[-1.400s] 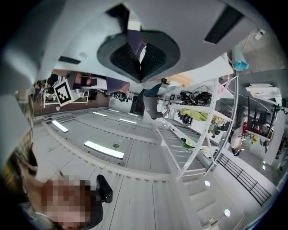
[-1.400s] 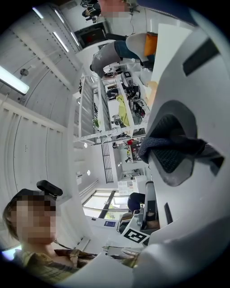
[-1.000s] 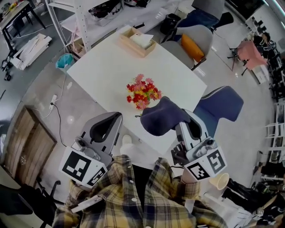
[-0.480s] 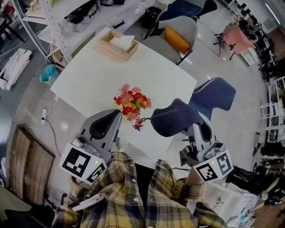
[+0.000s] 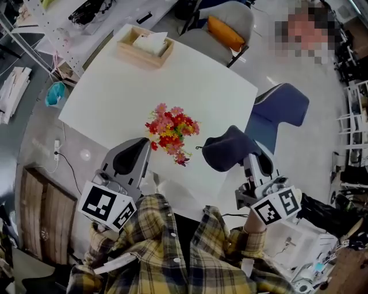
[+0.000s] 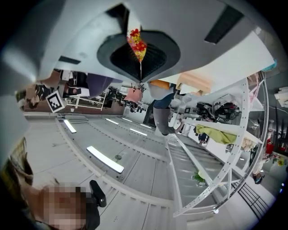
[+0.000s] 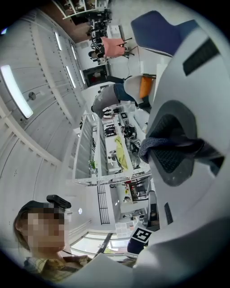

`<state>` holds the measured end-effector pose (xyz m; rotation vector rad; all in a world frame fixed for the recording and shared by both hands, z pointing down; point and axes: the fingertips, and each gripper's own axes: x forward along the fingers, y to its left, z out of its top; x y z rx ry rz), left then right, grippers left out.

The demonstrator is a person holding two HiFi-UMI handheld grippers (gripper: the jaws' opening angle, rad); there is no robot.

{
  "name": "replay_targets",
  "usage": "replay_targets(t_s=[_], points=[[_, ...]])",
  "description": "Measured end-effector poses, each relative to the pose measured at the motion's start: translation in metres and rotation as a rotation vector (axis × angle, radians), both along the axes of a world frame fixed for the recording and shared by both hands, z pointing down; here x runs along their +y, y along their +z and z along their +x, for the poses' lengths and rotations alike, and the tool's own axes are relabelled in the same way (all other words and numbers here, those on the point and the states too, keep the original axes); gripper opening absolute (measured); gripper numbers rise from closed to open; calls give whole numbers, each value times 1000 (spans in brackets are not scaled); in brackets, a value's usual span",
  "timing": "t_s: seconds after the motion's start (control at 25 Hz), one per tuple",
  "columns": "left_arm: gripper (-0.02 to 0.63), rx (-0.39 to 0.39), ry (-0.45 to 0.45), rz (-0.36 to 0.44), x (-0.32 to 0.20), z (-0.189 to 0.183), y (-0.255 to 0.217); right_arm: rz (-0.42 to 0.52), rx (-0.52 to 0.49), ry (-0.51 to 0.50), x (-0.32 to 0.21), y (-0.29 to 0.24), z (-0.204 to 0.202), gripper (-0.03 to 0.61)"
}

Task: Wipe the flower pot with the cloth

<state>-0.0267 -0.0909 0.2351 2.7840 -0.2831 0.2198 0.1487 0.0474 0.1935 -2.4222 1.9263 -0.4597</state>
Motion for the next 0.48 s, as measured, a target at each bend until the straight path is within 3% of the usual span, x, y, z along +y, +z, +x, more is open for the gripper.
replay_targets(t_s=[0.48], points=[[11, -151, -21, -70, -9, -15, 105, -171, -77, -90, -40, 128, -13, 18]])
